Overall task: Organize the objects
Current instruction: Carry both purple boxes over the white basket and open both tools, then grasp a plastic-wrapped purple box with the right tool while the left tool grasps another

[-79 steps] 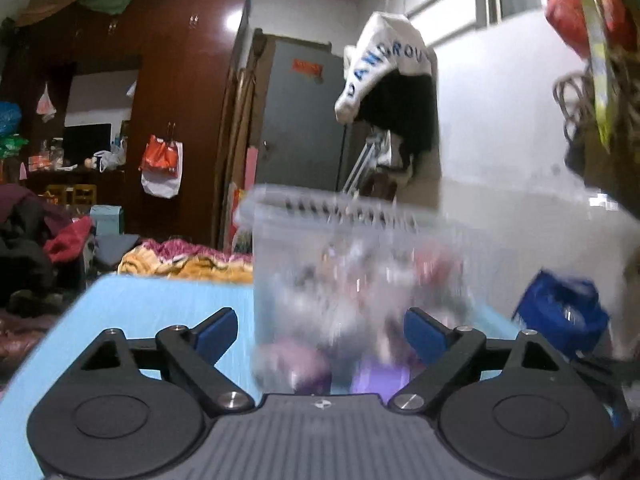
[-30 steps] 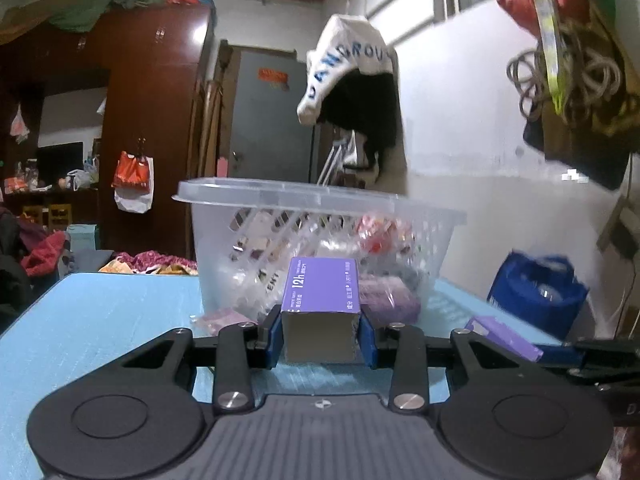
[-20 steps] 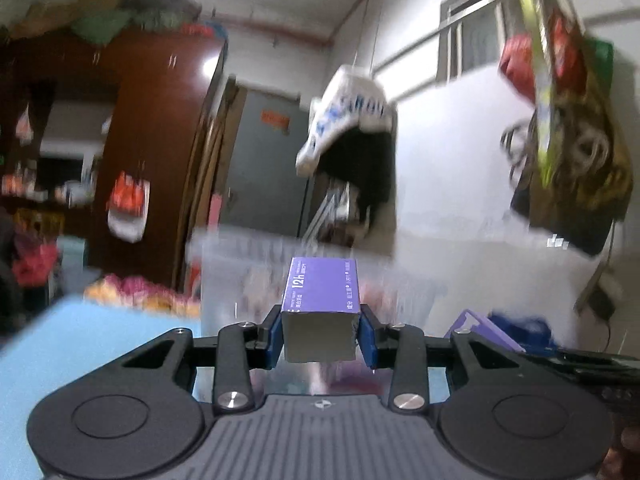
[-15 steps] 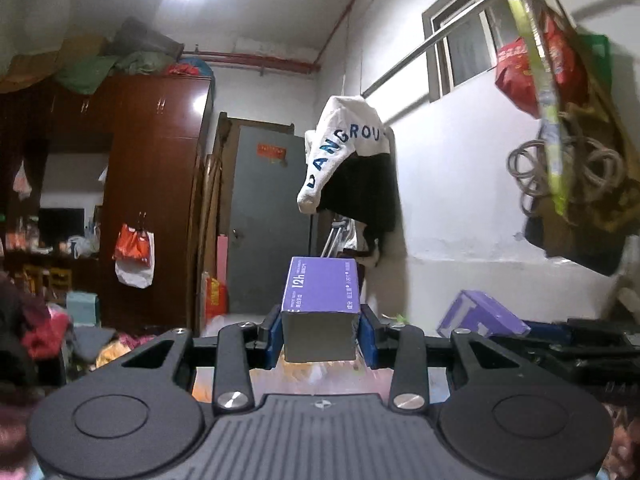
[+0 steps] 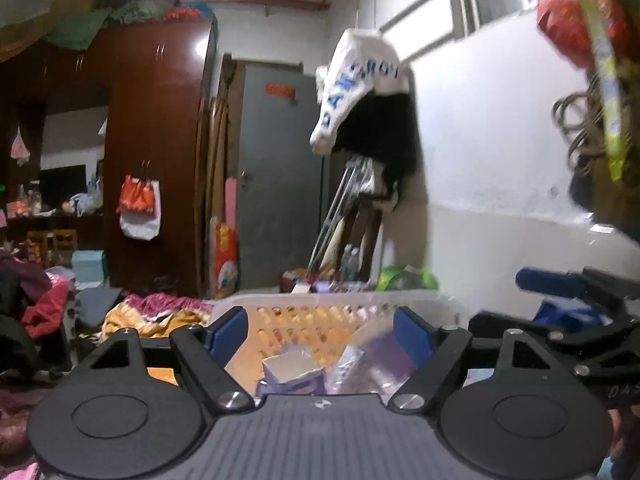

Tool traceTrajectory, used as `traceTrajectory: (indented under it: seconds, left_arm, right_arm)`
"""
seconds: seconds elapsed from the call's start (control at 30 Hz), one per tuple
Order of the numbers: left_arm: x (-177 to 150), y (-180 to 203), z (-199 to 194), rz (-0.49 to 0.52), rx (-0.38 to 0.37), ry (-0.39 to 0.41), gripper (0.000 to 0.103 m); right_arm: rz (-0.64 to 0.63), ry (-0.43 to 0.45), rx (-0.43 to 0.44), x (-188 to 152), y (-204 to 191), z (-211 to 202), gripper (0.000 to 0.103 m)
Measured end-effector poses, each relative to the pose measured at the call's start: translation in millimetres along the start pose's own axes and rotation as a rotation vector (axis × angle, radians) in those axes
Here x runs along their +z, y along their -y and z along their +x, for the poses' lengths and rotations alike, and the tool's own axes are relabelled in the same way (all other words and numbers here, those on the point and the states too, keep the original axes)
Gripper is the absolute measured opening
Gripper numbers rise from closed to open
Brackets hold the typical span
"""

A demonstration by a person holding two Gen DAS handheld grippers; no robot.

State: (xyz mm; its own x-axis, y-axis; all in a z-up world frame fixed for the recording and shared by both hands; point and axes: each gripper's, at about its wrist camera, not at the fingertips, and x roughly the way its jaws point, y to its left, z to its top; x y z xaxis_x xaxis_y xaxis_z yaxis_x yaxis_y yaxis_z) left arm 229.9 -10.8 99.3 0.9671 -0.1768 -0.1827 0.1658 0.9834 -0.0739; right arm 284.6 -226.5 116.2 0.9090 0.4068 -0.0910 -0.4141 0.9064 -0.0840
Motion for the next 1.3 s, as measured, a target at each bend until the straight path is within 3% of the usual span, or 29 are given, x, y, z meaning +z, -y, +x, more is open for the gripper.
traceTrajectory:
  seconds: [0.13, 0.2, 0.37, 0.5, 0.67, 0.73, 0.8, 0.93, 1.13, 1.2, 1.27, 1.3]
  left_arm:
    - [-10.6, 7.7, -36.8, 0.043, -0.026, 0.073, 0.086]
    - [-22.2, 9.1, -49.5, 0.061, -0.006, 0.074, 0.087]
    - [-59.0, 1.8, -45.1, 0.069, 0.038, -0.079, 0.088]
    - [-83.9, -4.9, -23.7, 0.05, 0.104, -0.22, 0.088]
    - [-96.6, -15.9, -13.2, -0.007, 0.115, -0.285, 0.087]
    - [-101.5, -18.8, -16.9, -0.018, 0.136, -0.282, 0.087]
    - [-106.1, -21.1, -20.0, -0.042, 0.125, -0.283, 0.087]
    - [-108.4, -14.3, -11.7, -0.037, 0.124, -0.307, 0.087]
    - [-111.1, -1.1, 4.1, -0.01, 0.137, -0.36, 0.087]
    - [-111.7, -0.2, 6.2, -0.012, 0.166, -0.373, 0.083]
    - [-112.8, 1.4, 8.7, 0.0, 0.207, -0.39, 0.054]
    - [-113.0, 0.1, 9.9, -0.003, 0.217, -0.399, 0.054]
  right_arm:
    - [0.041, 0.058, 0.021, -6.2, -7.9, -36.1, 0.103]
    - [0.053, 0.029, 0.022, -13.4, -12.3, -43.6, 0.103]
    - [0.144, -0.177, -0.006, -47.6, -16.3, -29.7, 0.103]
    - [0.173, -0.246, -0.005, -66.5, -16.1, -11.3, 0.103]
    - [0.147, -0.273, 0.027, -66.6, -33.5, 3.6, 0.103]
    - [0.111, -0.293, 0.008, -65.7, -40.0, 9.4, 0.099]
    - [0.099, -0.315, -0.006, -65.6, -44.1, 10.4, 0.074]
    - [0.118, -0.328, 0.008, -70.6, -35.5, 3.7, 0.069]
    - [0.189, -0.242, 0.024, -63.6, -17.9, -30.8, 0.069]
    - [0.203, -0.221, 0.027, -62.8, -13.7, -41.4, 0.069]
    - [0.199, -0.199, -0.008, -64.2, -13.7, -52.9, 0.07]
    - [0.185, -0.188, -0.025, -65.4, -18.3, -59.1, 0.07]
